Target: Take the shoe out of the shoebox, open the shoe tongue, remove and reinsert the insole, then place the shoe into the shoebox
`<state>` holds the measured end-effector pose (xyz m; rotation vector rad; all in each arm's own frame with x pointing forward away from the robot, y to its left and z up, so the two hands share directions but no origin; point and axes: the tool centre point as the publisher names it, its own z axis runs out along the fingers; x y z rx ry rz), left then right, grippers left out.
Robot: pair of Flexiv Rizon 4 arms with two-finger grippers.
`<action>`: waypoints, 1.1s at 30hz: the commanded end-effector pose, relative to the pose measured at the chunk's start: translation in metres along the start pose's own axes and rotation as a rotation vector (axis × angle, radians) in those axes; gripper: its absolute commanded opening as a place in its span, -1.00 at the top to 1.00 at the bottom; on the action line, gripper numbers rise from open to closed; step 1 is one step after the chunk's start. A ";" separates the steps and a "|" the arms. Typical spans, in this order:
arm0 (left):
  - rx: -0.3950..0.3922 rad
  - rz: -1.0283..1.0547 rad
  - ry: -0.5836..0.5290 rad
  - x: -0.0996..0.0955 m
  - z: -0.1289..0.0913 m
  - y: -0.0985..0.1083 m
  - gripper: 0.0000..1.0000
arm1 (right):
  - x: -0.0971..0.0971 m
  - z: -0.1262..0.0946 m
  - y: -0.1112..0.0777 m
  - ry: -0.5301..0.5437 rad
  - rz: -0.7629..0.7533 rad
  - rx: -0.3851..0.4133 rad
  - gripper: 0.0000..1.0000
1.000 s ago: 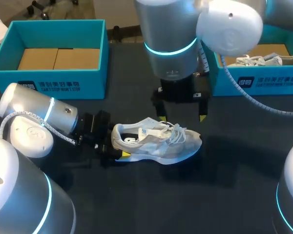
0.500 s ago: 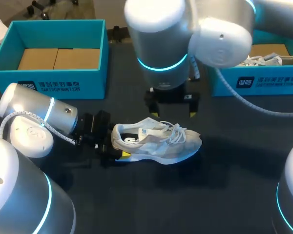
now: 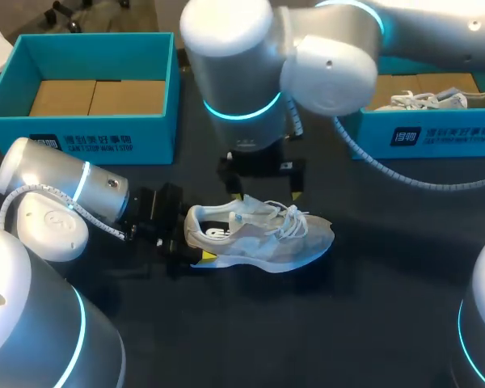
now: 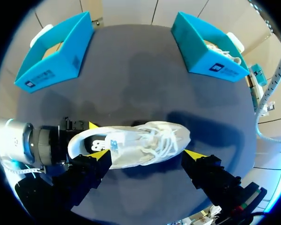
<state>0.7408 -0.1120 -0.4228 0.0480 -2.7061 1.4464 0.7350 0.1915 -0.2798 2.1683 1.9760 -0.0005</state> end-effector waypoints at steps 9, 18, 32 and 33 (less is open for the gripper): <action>-0.005 -0.001 -0.001 -0.001 0.000 0.000 1.00 | 0.049 0.030 -0.012 -0.099 -0.016 0.052 -1.00; -0.005 -0.001 -0.001 -0.001 0.000 0.000 1.00 | 0.059 0.038 -0.016 -0.191 -0.071 0.081 -1.00; -0.005 -0.001 -0.001 -0.001 0.000 0.000 1.00 | 0.048 0.057 -0.015 -0.215 -0.065 0.094 -1.00; -0.005 -0.001 -0.001 -0.001 0.000 0.000 1.00 | 0.047 0.058 -0.015 -0.218 -0.063 0.096 -1.00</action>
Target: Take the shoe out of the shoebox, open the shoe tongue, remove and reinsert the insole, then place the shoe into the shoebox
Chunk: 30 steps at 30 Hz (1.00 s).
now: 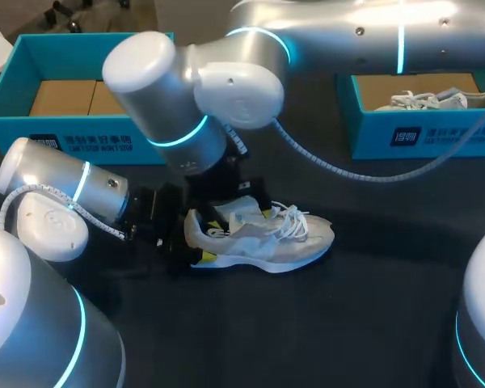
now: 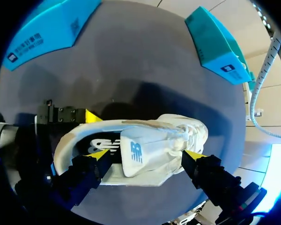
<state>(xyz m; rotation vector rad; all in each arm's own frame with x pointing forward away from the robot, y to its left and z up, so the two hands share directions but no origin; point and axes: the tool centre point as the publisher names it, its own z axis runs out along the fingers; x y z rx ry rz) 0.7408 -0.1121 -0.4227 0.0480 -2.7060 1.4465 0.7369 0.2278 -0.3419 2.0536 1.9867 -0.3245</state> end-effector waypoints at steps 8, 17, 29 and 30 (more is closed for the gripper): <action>-0.005 -0.001 -0.001 -0.001 0.000 0.000 1.00 | -0.003 0.014 -0.004 -0.026 0.035 0.017 -1.00; -0.005 -0.001 -0.001 -0.001 0.000 0.000 1.00 | -0.015 0.026 -0.001 -0.059 0.052 0.036 -1.00; -0.005 -0.001 -0.001 -0.001 0.000 0.000 1.00 | -0.043 0.019 0.008 -0.107 0.106 0.036 -1.00; -0.005 -0.001 -0.001 -0.001 0.000 0.000 1.00 | -0.047 0.017 0.008 -0.105 0.115 0.032 -1.00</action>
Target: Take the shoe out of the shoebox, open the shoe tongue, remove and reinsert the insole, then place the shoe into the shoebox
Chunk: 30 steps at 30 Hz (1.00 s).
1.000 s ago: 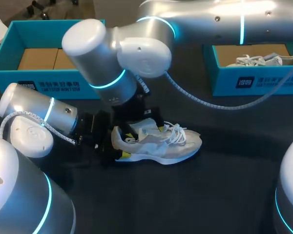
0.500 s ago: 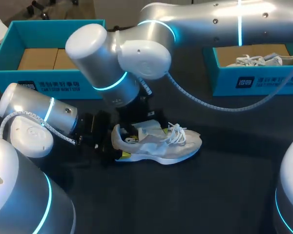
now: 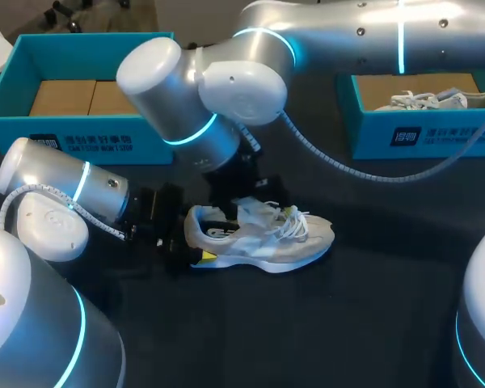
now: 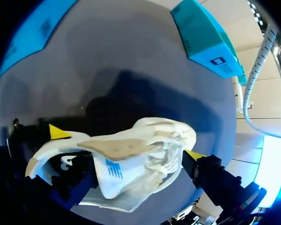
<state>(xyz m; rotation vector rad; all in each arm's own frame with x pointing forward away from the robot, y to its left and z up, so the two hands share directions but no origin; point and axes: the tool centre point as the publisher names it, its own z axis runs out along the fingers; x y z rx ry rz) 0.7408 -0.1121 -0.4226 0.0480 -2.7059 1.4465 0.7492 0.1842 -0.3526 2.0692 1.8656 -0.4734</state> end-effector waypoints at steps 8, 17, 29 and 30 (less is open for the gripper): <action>-0.005 -0.001 -0.001 -0.001 0.000 0.000 1.00 | -0.021 -0.017 -0.001 0.004 0.078 -0.029 -0.11; -0.005 -0.001 -0.001 -0.001 0.000 0.000 1.00 | -0.028 -0.016 -0.004 0.009 0.090 -0.039 1.00; -0.005 -0.001 -0.001 -0.001 0.000 0.000 1.00 | -0.042 -0.006 -0.019 0.044 0.147 -0.035 1.00; -0.005 -0.001 -0.001 -0.001 0.000 0.000 1.00 | -0.043 -0.006 -0.019 0.044 0.150 -0.036 1.00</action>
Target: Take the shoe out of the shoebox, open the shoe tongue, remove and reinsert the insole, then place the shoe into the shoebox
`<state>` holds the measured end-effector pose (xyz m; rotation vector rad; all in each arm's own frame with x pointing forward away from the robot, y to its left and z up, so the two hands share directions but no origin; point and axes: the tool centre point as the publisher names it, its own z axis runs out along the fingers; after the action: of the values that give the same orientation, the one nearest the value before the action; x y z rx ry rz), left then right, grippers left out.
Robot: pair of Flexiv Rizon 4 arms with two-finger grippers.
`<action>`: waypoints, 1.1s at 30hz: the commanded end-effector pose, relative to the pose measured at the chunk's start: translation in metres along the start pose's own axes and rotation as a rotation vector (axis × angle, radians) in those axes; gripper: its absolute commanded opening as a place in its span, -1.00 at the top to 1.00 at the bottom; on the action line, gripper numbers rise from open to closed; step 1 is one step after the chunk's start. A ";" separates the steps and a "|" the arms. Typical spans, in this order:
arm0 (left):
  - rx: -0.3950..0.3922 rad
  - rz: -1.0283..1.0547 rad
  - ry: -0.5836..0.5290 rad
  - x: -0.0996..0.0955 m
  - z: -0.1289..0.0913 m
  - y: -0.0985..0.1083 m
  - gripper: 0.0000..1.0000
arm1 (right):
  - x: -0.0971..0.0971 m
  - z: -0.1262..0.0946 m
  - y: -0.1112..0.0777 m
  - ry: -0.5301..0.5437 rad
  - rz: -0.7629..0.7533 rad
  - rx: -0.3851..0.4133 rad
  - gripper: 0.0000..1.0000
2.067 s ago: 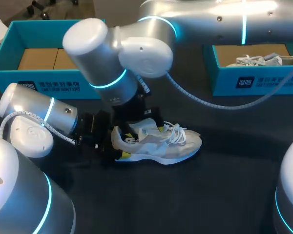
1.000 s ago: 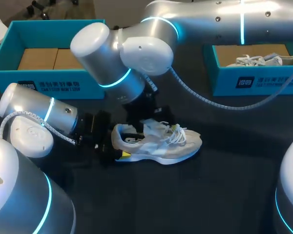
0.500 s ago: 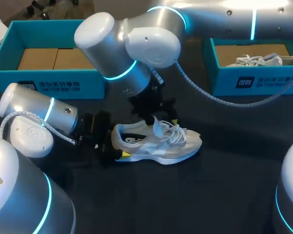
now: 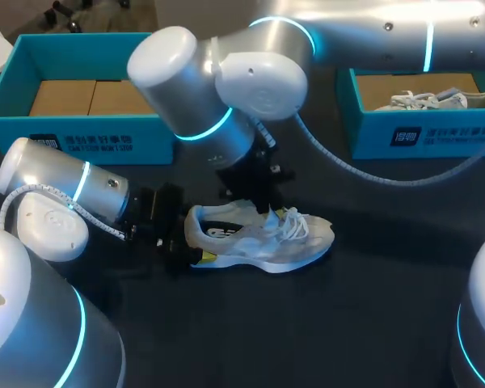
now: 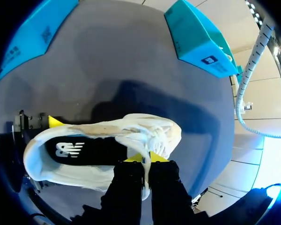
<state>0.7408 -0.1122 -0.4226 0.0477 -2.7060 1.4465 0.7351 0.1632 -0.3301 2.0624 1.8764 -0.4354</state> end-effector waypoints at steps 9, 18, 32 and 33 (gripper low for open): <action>-0.005 -0.002 -0.001 -0.001 0.000 0.000 1.00 | -0.040 0.020 0.004 0.025 0.173 -0.020 1.00; -0.005 -0.002 -0.001 -0.001 0.000 0.000 1.00 | -0.053 0.041 0.013 0.035 0.183 -0.007 1.00; -0.005 -0.002 -0.001 -0.001 0.000 0.000 1.00 | -0.055 0.075 0.020 0.036 0.180 0.017 1.00; -0.005 -0.002 -0.001 -0.001 0.000 0.000 1.00 | -0.055 0.077 0.020 0.037 0.181 0.019 1.00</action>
<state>0.7414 -0.1135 -0.4212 0.0485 -2.7051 1.4474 0.7499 0.0829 -0.3691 2.2152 1.7380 -0.3822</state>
